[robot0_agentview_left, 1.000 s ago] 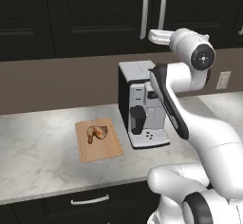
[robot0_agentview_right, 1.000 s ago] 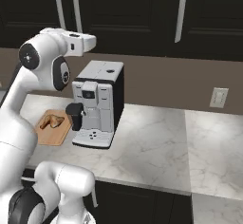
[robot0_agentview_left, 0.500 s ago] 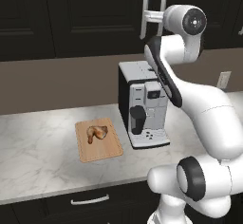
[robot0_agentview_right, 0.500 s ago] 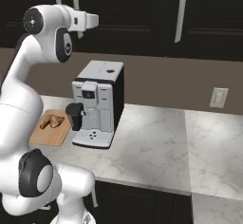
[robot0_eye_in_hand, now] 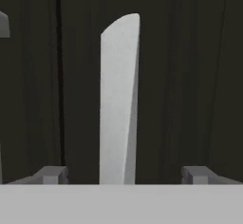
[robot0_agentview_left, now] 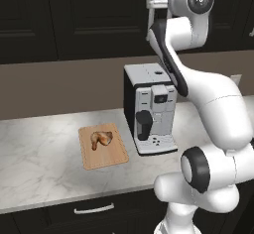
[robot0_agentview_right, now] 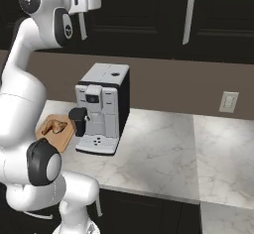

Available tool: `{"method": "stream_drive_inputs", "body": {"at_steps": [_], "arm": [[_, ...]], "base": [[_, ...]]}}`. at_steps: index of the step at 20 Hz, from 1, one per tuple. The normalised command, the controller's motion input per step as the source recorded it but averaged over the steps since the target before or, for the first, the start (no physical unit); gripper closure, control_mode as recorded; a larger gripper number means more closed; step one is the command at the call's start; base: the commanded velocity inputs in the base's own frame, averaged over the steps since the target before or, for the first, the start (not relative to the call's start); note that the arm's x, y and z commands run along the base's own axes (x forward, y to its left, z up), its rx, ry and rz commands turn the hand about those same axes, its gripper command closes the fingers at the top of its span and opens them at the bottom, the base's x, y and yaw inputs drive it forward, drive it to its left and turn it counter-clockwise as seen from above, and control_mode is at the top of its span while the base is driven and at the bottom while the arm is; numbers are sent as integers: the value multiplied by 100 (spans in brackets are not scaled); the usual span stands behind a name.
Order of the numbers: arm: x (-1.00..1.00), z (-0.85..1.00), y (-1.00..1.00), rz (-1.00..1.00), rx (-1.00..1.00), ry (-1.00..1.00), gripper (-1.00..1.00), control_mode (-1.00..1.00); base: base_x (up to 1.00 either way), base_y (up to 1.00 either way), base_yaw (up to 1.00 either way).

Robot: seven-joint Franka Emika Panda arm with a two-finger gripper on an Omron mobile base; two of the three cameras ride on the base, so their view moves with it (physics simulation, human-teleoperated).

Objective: Open the cabinet, retrieve the rolling pin, and place it next to the meat on the cutting board to prepare for tenderizing.

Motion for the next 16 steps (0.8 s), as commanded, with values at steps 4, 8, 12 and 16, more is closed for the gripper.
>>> {"method": "stream_drive_inputs", "body": {"at_steps": [4, 8, 12, 16], "arm": [[27, 9, 17, 0, -4, 1, 100, -100], [25, 0, 11, 0, 0, 3, 100, -100], [1, 0, 0, 0, 0, 0, 100, -100], [5, 0, -1, 0, 0, 0, 100, -100]], "base": [[0, 0, 0], [0, 0, 0], [0, 0, 0], [0, 0, 0]]}}
